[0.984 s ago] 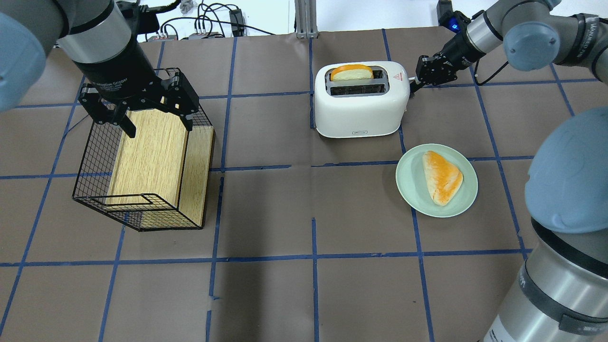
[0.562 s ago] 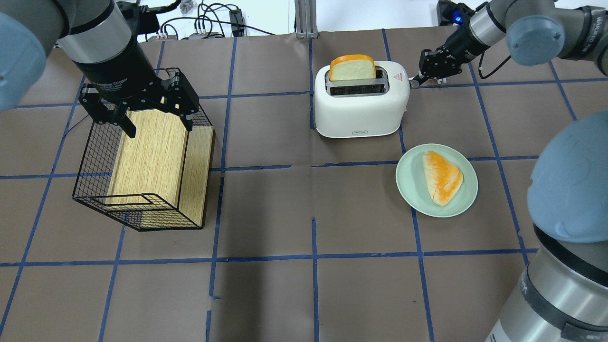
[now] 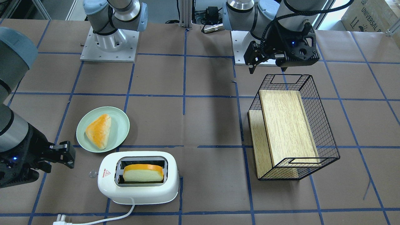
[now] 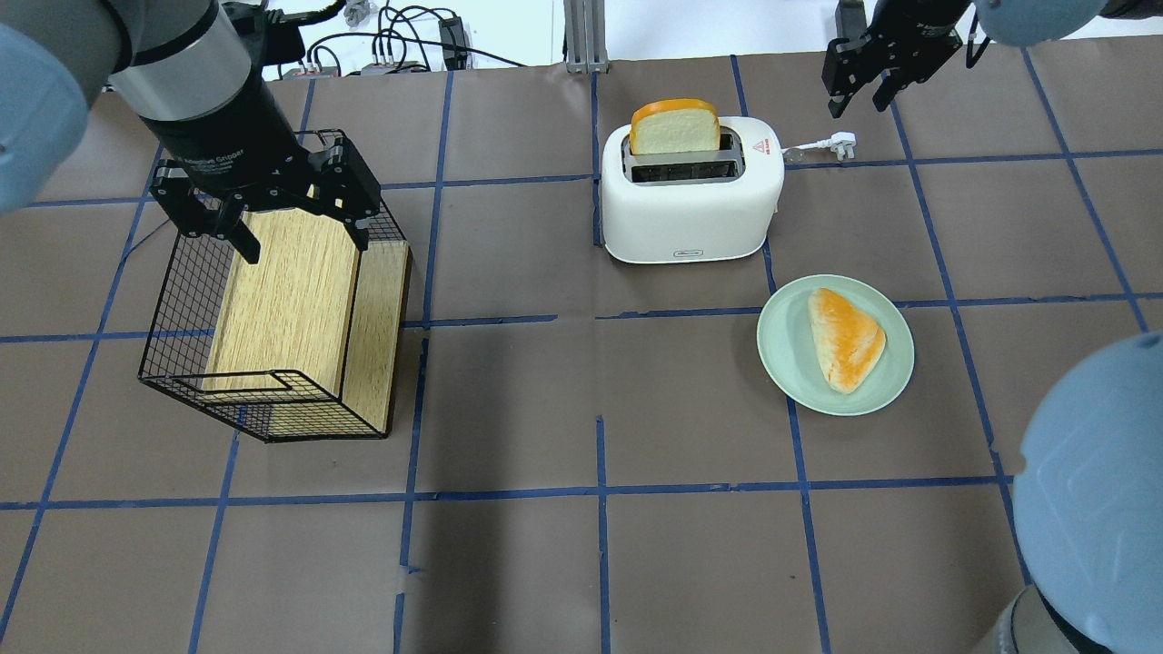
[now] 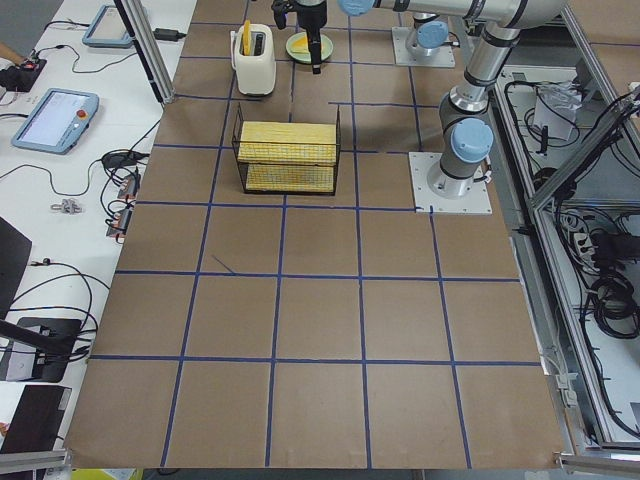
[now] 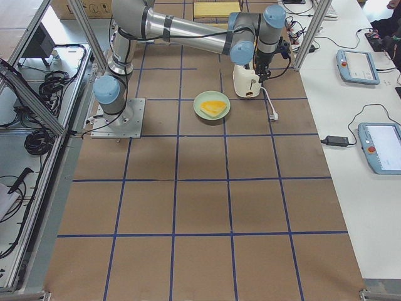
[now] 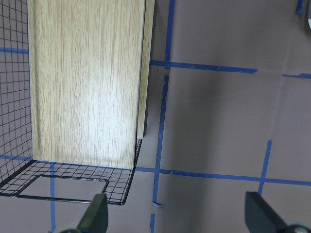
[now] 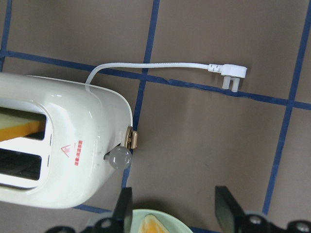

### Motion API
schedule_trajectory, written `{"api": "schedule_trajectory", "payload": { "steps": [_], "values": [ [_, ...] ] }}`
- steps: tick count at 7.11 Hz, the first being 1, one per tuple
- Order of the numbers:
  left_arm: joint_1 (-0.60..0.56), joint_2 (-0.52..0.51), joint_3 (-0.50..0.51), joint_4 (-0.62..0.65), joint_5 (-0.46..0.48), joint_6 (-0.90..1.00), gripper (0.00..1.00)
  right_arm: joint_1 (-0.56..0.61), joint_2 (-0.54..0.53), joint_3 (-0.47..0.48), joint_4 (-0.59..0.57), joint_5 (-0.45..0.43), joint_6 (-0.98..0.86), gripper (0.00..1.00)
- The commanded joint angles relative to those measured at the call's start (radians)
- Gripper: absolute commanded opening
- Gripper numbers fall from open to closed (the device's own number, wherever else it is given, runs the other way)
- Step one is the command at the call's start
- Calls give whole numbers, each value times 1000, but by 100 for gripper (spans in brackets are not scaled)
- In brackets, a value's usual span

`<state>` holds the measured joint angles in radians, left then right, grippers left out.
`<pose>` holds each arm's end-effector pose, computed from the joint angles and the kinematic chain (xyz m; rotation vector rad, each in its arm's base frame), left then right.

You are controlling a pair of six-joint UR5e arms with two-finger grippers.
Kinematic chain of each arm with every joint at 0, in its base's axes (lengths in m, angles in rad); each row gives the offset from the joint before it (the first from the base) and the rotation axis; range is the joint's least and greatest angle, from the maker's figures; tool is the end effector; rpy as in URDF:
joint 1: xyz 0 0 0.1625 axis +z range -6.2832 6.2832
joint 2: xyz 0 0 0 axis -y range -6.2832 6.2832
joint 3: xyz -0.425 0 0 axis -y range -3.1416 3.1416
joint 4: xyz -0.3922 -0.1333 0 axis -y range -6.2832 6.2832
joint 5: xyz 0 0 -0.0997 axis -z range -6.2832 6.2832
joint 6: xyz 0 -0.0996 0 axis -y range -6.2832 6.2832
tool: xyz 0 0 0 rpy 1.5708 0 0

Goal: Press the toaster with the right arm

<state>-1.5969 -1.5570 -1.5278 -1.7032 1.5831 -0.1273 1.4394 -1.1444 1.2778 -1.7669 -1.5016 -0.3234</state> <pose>-0.1445 -0.4740 0.5029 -0.1571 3.1174 0.1162 0.0512 -0.6828 0.4044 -0.2991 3.0715 -0.1184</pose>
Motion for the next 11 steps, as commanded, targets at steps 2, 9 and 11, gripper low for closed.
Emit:
{"api": "schedule_trajectory", "payload": {
  "steps": [2,9,11],
  "values": [
    [0,0,0,-1,0,0,100,10,-149,35,160,-20,9,100],
    [0,0,0,-1,0,0,100,16,-460,310,213,-74,165,100],
    [0,0,0,-1,0,0,100,50,-459,308,218,-81,165,100]
  ]
}}
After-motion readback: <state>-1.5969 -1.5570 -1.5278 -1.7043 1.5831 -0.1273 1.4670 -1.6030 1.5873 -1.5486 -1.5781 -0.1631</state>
